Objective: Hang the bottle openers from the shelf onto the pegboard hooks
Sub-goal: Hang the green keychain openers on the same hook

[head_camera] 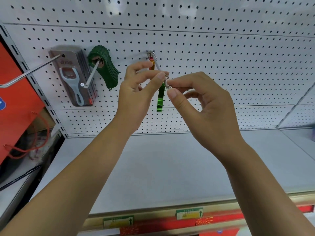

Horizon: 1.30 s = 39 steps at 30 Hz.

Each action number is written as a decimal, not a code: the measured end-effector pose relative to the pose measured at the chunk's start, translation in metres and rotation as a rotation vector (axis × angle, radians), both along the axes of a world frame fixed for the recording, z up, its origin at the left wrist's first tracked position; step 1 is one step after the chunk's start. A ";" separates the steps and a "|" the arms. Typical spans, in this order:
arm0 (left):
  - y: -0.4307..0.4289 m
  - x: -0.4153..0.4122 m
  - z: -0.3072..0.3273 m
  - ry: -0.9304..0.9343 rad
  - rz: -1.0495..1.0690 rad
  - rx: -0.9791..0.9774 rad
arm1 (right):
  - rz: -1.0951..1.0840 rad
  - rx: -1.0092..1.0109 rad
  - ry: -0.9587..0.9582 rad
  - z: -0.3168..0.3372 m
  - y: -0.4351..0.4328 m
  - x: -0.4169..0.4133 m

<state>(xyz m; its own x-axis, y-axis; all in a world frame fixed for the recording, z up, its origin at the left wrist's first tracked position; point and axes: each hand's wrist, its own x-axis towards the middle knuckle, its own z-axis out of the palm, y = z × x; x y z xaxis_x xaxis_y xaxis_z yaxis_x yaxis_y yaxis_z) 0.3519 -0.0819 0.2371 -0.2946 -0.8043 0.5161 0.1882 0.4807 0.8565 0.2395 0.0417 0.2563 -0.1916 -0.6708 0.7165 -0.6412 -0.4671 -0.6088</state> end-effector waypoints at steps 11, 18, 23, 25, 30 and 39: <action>-0.054 -0.012 0.008 -0.128 0.032 -0.020 | -0.056 0.004 -0.012 0.000 -0.001 0.008; -0.088 -0.019 0.017 -0.275 0.083 -0.089 | -0.076 -0.004 0.005 -0.003 0.000 0.009; -0.100 -0.019 0.021 -0.358 0.066 -0.115 | -0.095 -0.015 0.016 -0.004 -0.001 0.010; -0.102 -0.019 0.022 -0.367 0.058 -0.124 | -0.094 -0.015 0.018 -0.004 -0.001 0.010; -0.109 -0.020 0.022 -0.315 0.021 -0.079 | -0.089 -0.024 0.029 -0.005 -0.002 0.011; -0.109 -0.019 0.020 -0.313 0.043 -0.109 | -0.087 -0.032 0.053 -0.003 -0.004 0.008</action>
